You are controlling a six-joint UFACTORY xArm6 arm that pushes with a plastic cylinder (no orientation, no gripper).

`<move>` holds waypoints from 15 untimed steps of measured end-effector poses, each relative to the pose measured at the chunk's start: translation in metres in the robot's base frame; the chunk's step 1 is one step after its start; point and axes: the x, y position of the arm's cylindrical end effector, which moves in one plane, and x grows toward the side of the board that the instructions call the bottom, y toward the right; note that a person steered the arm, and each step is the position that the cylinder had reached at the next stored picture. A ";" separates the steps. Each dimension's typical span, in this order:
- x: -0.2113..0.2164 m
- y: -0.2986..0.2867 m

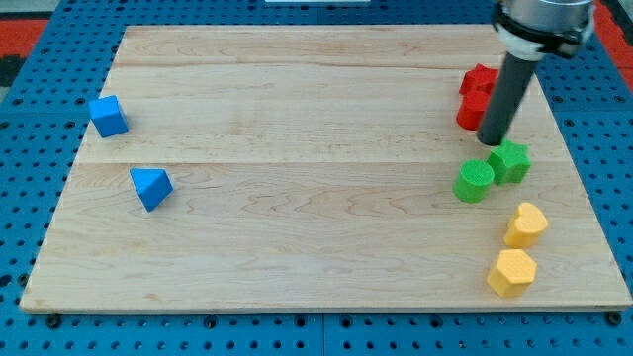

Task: Push the red circle to center left

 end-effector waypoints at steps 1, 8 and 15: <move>0.038 -0.021; -0.083 -0.078; -0.132 -0.291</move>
